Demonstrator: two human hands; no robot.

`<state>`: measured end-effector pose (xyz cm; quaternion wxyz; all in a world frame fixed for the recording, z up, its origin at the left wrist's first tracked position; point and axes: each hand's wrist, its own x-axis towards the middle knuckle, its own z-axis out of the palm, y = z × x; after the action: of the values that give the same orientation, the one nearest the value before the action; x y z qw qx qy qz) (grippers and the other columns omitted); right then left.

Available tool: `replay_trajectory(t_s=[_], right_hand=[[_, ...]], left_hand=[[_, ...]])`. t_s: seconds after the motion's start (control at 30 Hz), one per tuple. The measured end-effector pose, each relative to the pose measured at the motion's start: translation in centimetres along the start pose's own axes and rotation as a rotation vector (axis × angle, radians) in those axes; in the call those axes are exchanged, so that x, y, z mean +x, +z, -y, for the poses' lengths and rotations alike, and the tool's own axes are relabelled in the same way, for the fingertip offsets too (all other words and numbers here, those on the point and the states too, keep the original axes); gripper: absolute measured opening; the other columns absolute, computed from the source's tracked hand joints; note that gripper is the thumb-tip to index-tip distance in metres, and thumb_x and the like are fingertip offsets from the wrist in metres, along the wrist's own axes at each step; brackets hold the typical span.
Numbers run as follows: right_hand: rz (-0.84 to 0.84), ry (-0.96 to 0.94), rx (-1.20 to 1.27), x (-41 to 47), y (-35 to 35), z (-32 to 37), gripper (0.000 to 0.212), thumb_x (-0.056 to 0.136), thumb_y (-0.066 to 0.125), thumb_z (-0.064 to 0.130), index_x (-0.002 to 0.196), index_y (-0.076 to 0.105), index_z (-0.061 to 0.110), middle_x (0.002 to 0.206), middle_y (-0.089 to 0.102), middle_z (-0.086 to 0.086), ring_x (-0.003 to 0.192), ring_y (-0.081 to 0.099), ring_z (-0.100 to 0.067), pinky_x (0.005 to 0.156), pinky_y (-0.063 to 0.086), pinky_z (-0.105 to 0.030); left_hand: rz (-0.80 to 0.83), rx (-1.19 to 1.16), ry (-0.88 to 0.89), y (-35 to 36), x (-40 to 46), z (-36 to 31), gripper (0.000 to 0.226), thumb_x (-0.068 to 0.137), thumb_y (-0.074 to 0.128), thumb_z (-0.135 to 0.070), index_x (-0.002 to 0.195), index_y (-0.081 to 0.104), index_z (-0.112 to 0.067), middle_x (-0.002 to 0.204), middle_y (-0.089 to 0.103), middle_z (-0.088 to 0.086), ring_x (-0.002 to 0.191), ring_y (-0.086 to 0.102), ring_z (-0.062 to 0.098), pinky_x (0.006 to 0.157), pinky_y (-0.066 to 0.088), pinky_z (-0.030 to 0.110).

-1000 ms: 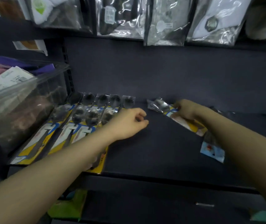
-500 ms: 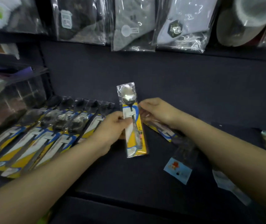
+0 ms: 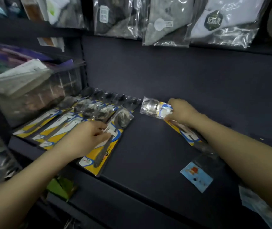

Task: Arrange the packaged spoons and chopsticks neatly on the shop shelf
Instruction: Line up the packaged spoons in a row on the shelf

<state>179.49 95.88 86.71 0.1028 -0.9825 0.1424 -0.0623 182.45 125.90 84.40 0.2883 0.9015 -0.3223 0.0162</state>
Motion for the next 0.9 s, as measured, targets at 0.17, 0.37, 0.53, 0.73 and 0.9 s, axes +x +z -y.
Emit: replay_trajectory(t_s=[0.17, 0.37, 0.53, 0.73, 0.9], right_hand=[[-0.121, -0.01, -0.163, -0.4, 0.1, 2.5, 0.014, 0.089, 0.053, 0.022, 0.082, 0.051, 0.01, 0.089, 0.053, -0.009, 0.085, 0.057, -0.032, 0.063, 0.037, -0.032], [-0.132, 0.113, -0.302, -0.5, -0.3, 3.7, 0.011, 0.09, 0.047, 0.009, 0.092, 0.057, 0.007, 0.104, 0.059, -0.015, 0.094, 0.058, -0.034, 0.068, 0.038, -0.033], [-0.175, 0.209, -0.331, -0.9, -1.2, 3.0, 0.033, 0.086, 0.042, -0.004, 0.118, 0.047, 0.004, 0.117, 0.055, -0.02, 0.104, 0.056, -0.038, 0.07, 0.04, -0.038], [-0.537, 0.058, -0.055, -1.4, -2.4, 6.8, 0.026, 0.094, 0.045, 0.021, 0.077, 0.056, 0.004, 0.094, 0.054, -0.021, 0.094, 0.05, -0.037, 0.073, 0.037, -0.04], [-0.388, 0.284, 0.759, -0.5, -0.8, 9.0, 0.025, 0.084, 0.059, 0.008, 0.064, 0.045, 0.013, 0.065, 0.05, -0.006, 0.061, 0.05, -0.018, 0.056, 0.041, -0.026]], left_hand=[[0.018, 0.218, 0.013, -0.9, -0.1, 0.9, 0.037, 0.086, 0.055, -0.043, 0.105, 0.063, -0.012, 0.062, 0.06, 0.008, 0.064, 0.056, 0.025, 0.054, 0.036, 0.034], [-0.099, 0.503, 0.182, 0.2, 0.3, 1.3, 0.048, 0.09, 0.046, -0.042, 0.136, 0.039, -0.029, 0.121, 0.055, 0.005, 0.11, 0.051, 0.025, 0.081, 0.045, 0.033], [0.23, 0.41, 0.574, 0.1, 0.3, 2.8, 0.046, 0.096, 0.035, -0.035, 0.142, 0.027, -0.033, 0.156, 0.01, -0.006, 0.143, 0.008, 0.013, 0.116, 0.009, 0.025], [0.314, 0.371, 0.481, 0.2, 0.7, 3.4, 0.052, 0.094, 0.027, -0.049, 0.144, 0.016, -0.038, 0.155, 0.009, -0.012, 0.142, 0.009, 0.008, 0.112, 0.015, 0.025], [0.236, 0.293, 0.502, 0.1, 0.6, 3.4, 0.048, 0.094, 0.029, -0.048, 0.139, 0.032, -0.035, 0.151, 0.025, -0.008, 0.138, 0.018, 0.012, 0.11, 0.013, 0.023]])
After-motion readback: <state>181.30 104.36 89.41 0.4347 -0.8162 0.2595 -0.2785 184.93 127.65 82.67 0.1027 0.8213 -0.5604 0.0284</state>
